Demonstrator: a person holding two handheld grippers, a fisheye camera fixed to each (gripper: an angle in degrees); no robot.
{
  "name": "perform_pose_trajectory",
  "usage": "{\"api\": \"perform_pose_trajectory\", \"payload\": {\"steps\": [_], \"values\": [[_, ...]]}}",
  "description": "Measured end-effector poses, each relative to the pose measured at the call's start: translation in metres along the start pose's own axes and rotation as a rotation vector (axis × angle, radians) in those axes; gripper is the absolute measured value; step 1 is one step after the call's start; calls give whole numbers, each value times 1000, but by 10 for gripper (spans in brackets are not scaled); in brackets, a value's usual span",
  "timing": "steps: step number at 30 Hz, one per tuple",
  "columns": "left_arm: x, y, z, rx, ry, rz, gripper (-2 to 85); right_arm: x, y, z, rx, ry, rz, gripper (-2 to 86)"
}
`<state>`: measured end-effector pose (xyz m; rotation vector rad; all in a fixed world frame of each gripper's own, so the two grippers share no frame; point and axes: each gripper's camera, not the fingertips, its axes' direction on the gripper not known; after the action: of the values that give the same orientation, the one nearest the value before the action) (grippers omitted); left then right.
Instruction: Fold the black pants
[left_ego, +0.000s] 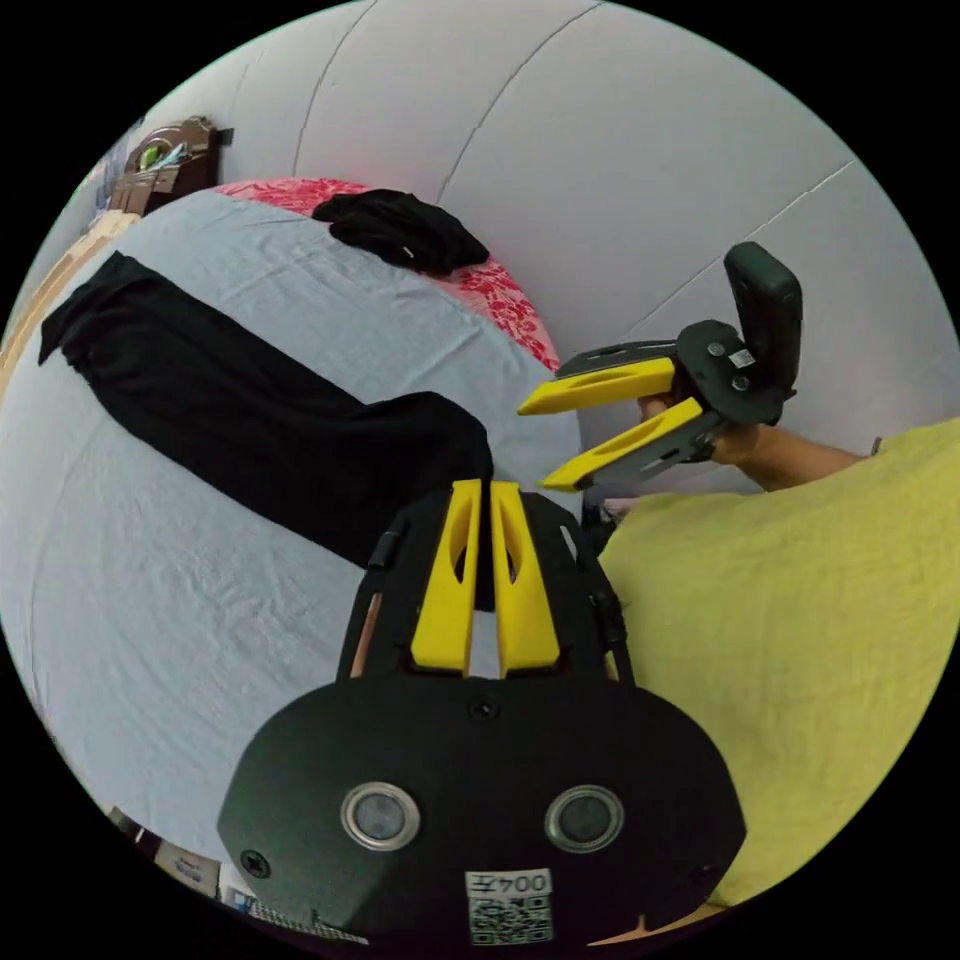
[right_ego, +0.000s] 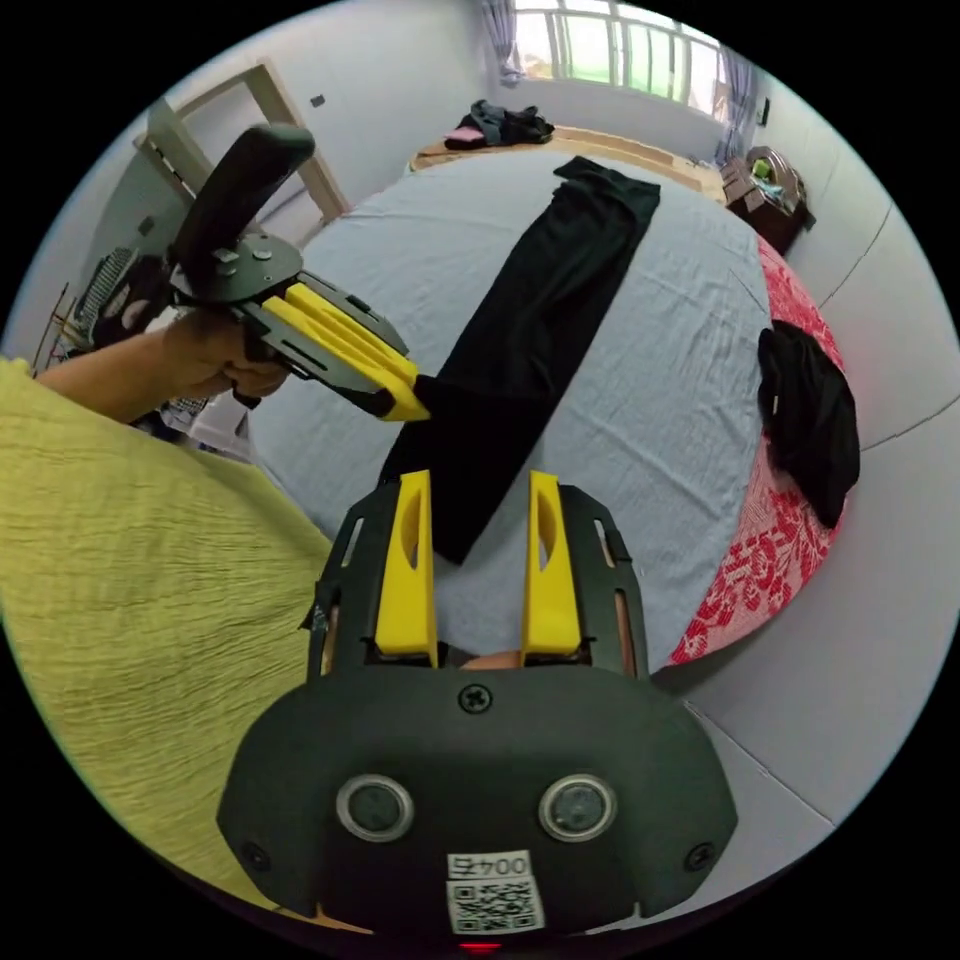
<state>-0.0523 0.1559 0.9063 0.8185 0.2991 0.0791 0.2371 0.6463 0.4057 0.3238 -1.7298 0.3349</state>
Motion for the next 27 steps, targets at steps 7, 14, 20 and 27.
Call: {"api": "perform_pose_trajectory", "payload": {"steps": [7, 14, 20, 27], "values": [[-36, 11, -5, -25, 248, -65, 92, 40, 35, -1, -17, -304, 361, 120], [-96, 92, -74, 41, 226, -225, 85, 91, 74, -3, 95, -474, 654, 114], [-158, 140, -115, 147, 409, -455, 86, 99, 74, -1, 65, -489, 722, 110], [-220, 178, -149, 257, 718, -671, 95, 95, 85, -8, 85, -552, 737, 81]]}}
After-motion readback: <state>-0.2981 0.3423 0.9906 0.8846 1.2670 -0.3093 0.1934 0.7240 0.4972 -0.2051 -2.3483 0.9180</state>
